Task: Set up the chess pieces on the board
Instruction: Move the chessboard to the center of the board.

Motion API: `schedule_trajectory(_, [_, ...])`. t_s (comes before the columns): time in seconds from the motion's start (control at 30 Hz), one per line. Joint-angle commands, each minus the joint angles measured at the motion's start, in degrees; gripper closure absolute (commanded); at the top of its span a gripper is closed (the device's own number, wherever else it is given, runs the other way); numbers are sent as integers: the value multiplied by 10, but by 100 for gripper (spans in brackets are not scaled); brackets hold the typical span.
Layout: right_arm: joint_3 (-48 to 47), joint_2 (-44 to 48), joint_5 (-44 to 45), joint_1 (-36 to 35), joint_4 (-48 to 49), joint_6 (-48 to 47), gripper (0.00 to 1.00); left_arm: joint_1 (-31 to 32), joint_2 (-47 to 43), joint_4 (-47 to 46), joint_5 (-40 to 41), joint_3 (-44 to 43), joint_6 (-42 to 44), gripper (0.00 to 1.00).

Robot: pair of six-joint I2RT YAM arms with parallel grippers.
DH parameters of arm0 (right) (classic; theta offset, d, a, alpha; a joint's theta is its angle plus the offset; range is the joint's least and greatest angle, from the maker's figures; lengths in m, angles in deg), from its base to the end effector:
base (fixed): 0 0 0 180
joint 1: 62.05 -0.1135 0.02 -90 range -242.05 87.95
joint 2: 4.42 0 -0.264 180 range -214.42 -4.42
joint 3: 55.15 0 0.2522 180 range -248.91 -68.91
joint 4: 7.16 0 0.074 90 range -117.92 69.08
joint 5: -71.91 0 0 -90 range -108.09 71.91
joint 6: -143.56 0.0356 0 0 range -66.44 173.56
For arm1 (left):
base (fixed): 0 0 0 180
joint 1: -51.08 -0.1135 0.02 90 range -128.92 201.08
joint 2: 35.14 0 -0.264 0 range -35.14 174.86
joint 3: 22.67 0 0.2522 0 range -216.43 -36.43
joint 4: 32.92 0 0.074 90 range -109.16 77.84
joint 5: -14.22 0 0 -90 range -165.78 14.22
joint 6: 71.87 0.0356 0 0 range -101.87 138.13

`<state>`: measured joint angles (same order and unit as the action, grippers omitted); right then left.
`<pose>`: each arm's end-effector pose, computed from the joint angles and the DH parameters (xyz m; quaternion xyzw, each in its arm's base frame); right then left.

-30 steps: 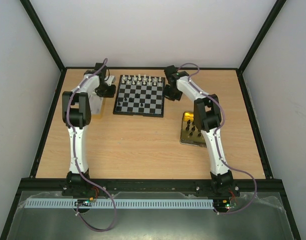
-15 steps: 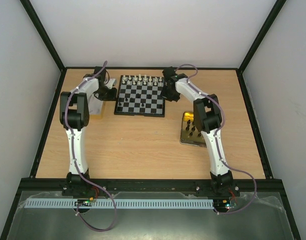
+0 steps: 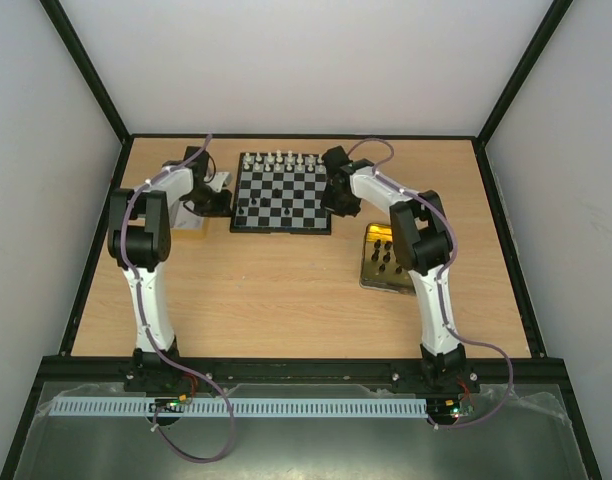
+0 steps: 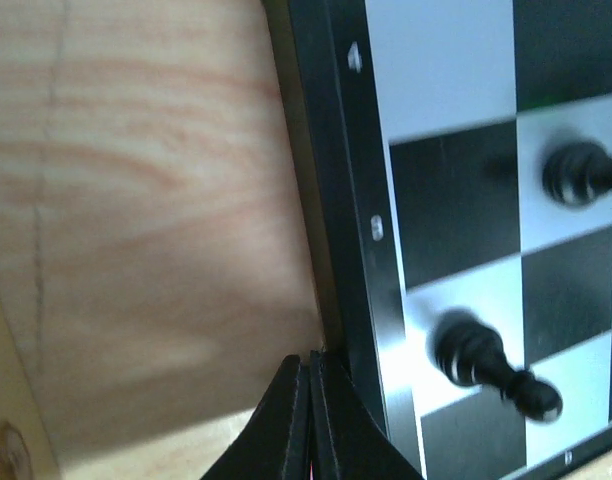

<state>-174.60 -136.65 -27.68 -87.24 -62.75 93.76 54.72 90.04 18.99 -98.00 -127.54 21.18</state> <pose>0.4351 0.2112 0.1518 0.1123 0.9725 0.1701 0.1130 0.4395 -0.0415 0.1399 0.0863 0.9661 -0.1912 0.1507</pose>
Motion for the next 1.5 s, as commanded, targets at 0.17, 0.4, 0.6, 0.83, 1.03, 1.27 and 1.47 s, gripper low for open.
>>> schedule_trajectory(0.17, [123, 58, -32, -48, 29, 14, 98, 36, -38, 36, -33, 92, 14, 98])
schedule_trajectory(0.4, [169, 82, -30, -62, 44, 17, 98, 48, -68, 25, -17, 116, 14, 98])
schedule_trajectory(0.6, [165, 76, -17, -65, 44, 9, 98, 55, -74, 22, -12, 111, 8, 98])
schedule_trajectory(0.83, [167, 78, -29, -67, 55, 10, 98, 55, -86, 19, -31, 119, 11, 98])
schedule_trajectory(1.03, [171, 88, -27, -73, 52, 11, 98, 62, -92, 16, -37, 125, 14, 98])
schedule_trajectory(1.27, [185, 101, -25, -82, 54, 14, 98, 79, -111, 8, -33, 142, 17, 98])
schedule_trajectory(1.47, [202, 109, -25, -84, 56, 18, 98, 85, -117, 7, -24, 149, 17, 98])
